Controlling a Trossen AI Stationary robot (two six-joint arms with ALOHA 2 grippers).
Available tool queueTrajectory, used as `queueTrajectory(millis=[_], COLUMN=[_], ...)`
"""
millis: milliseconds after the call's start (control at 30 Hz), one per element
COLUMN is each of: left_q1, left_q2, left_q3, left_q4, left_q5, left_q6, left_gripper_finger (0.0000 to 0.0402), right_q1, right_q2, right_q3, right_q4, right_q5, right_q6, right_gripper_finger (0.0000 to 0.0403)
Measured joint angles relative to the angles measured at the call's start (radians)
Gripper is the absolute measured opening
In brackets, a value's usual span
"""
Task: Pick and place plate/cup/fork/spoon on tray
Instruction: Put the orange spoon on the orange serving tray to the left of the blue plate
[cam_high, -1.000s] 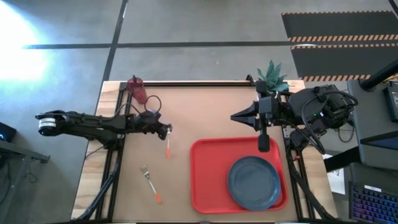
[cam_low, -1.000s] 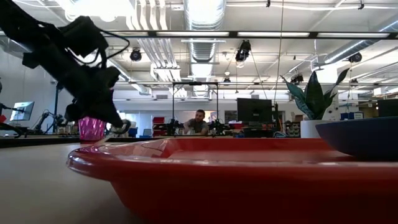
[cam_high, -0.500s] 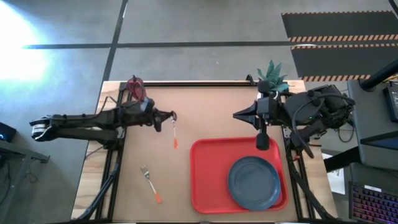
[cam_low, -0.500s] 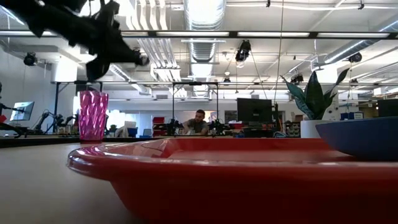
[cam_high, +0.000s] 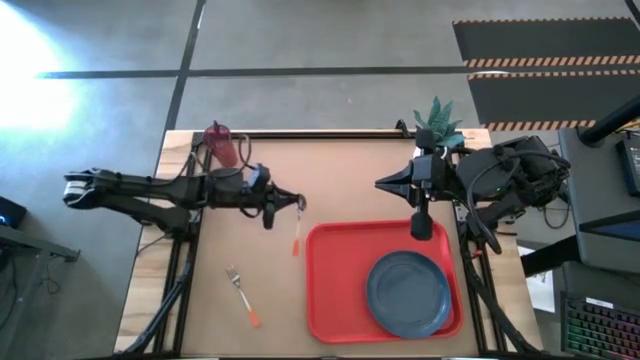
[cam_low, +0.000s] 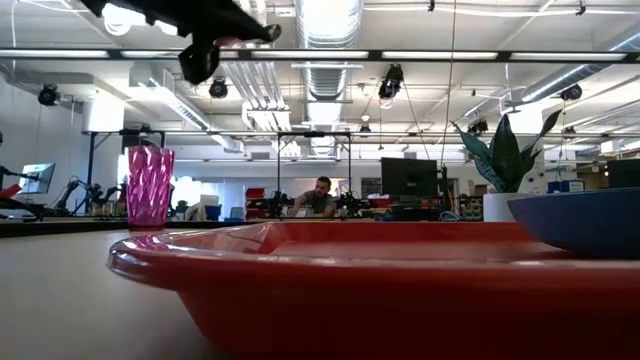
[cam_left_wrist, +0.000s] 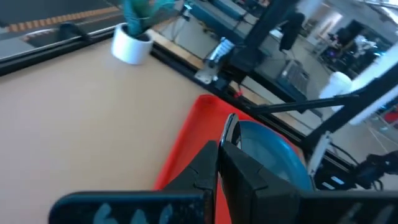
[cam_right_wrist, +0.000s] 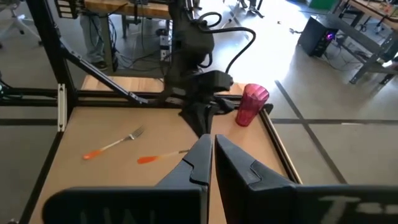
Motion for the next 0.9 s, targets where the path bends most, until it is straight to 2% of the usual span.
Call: queueTrajectory(millis=[233,500,667,900], left_q1=[-0.051,-0.092,-0.119,-0.155], left_q2=[0.11,0.201,0.244,0.322], left_q3=[0.071,0.088,0.101,0.123], left_q4=[0.037,0.192,0.209,0.327], left_q5=[-0.002,-0.004,-0.008,-0.029], left_q6=[0.004,0.004,-0.006,-0.025], left_gripper_finger=[0.0,0.0,0.0,0.0], right_q1=[0.0,0.001,0.001,0.001], right_q2=[0.0,0.0,0.0,0.0], right_q3=[0.0,0.0,0.0,0.0], right_q4=[-0.006,-0.007,-0.007,-0.008], right_q5=[-0.002,-0.003,-0.004,-0.005], right_q6=[0.0,0.0,0.0,0.0], right_gripper_finger=[0.0009,0.0009,0.0009,0.0009])
